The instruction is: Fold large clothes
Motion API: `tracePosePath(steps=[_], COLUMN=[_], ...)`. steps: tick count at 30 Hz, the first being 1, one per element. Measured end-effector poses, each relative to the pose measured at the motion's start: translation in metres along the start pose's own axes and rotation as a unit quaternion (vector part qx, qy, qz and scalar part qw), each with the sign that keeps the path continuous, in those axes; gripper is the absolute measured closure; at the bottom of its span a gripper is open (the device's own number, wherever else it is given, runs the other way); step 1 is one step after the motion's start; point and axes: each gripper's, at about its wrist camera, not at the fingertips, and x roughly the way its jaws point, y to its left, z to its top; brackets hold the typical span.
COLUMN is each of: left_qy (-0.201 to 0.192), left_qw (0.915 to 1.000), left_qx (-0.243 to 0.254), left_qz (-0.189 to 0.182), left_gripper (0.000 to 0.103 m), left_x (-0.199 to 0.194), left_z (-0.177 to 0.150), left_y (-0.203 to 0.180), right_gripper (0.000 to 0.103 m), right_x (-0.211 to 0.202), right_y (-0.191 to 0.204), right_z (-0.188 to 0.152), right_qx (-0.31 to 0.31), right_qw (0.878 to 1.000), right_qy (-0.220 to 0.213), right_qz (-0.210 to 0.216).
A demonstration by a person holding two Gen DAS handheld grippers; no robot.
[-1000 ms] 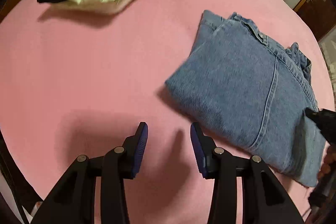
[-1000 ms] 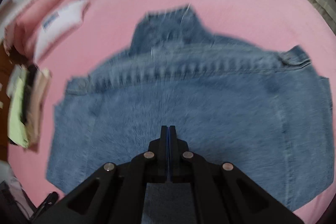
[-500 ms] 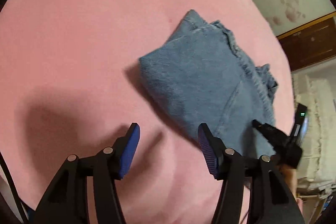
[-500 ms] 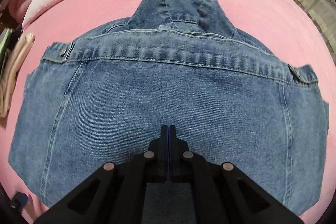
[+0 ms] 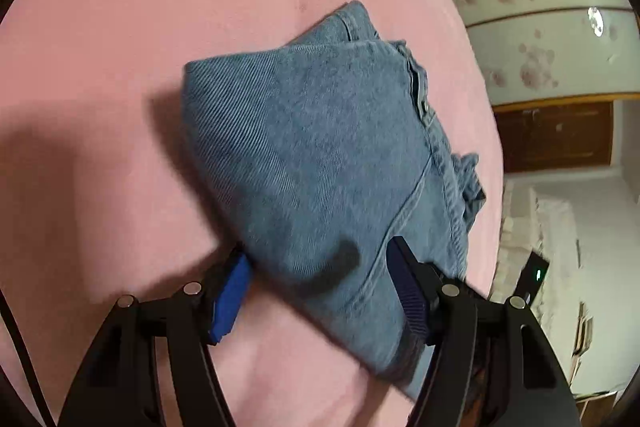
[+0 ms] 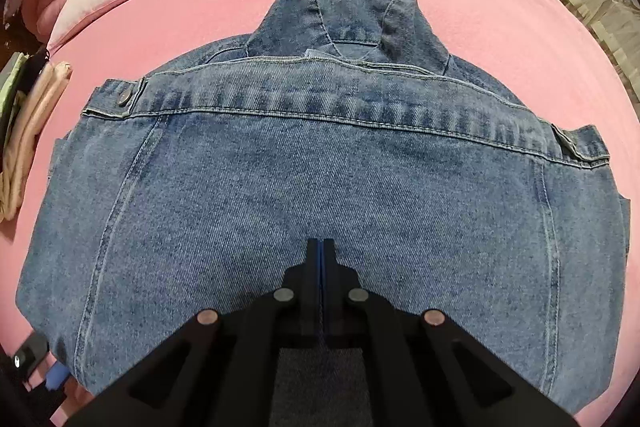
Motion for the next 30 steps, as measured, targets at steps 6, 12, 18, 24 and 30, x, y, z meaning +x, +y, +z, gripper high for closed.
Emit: tracePosePath(steps=[6,12,18,24,30], left_qy=[-0.034,-0.067,-0.130,-0.176,-0.161], left_qw=[0.9988,0.9968,0.9893,0.9637,0.9423], left_qx=[-0.030,-0.012,0.034,0.200,0.292], left_qz=[-0.018,0.041,0.057,0.022,-0.034], left_gripper=[0.035,0.066,0.084,0.094,0.094], left_x=[0.026,0.032,0.014,-0.019,-0.028], left_z=[0.024,0.023,0.007,-0.024,-0.059], left_y=[-0.005,-0.019,-0.039,-0.112,-0.178], right_gripper=[0.103,0.103,0.103,0.103,0.103], right_x=[0.002,0.004,0.000,0.001,0.004], right_y=[-0.013,-0.022,-0.016,-0.028,-0.063], right_z=[0.000,0.001,0.002,0.003,0.001], right_qx=[0.005,0.010,-0.004,0.028,0.093], right_qw=[1.000,1.000,1.000,0.998,0.986], right_qy=[0.001,0.000,0.001,0.004,0.008], right_qz=[0.018,0.017,0.017,0.047,0.136])
